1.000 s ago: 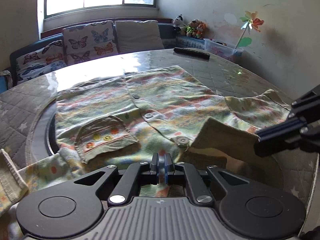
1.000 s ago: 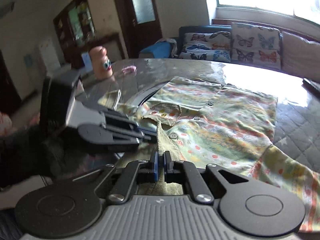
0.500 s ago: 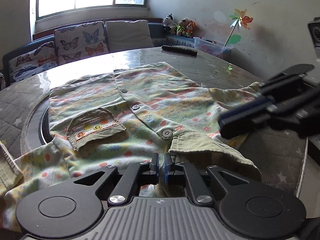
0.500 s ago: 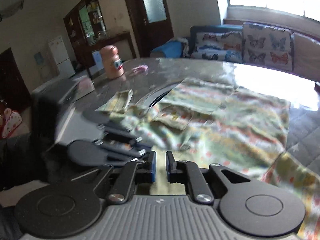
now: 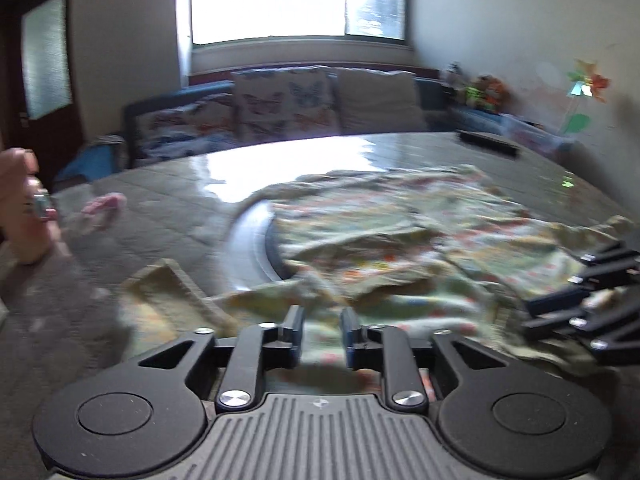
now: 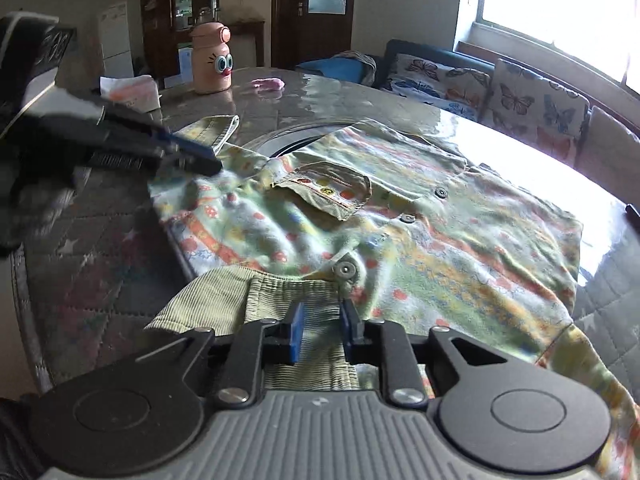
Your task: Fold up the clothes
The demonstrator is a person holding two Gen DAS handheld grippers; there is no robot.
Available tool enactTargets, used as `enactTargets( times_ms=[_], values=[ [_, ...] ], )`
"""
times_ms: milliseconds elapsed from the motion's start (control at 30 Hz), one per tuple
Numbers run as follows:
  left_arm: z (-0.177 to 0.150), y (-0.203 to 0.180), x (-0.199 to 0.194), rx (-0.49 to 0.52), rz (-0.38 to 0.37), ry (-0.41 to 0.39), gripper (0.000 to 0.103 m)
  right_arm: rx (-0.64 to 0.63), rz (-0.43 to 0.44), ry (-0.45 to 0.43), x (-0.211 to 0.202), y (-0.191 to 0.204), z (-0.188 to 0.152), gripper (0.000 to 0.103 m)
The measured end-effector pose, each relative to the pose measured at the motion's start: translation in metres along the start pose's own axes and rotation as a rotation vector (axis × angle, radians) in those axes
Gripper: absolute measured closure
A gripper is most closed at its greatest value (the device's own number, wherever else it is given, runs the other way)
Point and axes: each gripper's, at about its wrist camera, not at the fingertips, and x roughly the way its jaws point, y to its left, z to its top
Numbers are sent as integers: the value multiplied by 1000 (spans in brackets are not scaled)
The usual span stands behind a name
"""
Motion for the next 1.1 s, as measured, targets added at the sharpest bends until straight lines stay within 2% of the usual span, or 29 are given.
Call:
enactTargets(
  times_ms=[67,133,300,400,433,467,567,700,833,967,1100],
  values=[
    [-1,10,3,16,82,-13,58,6,2,3,-1,0,1,81],
    [-2,17,8,28,120,-2,55,5,8,6,-2,2,1,76],
    [-7,17,27,66,122,45,54,-22,1,8,-2,6,0,74],
    [-7,20,36,52,135,60,55,-17,5,11,-2,5,0,74],
    [-8,21,39,47,140,61,56,-16,6,11,-1,4,0,74],
    [-8,23,40,41,145,62,69,-16,6,12,-1,4,1,74],
    [-7,31,36,4,155,54,94,-15,7,13,-1,4,1,74],
    [-7,46,15,-55,212,-7,96,-14,9,15,-1,3,1,74],
    [-8,75,-10,-149,310,-44,96,-14,8,18,-1,3,1,73],
    [-18,112,-25,-236,425,-25,97,-13,5,19,-1,3,1,73],
    [-34,137,-28,-317,467,13,98,-13,2,21,-1,4,2,71]
  ],
)
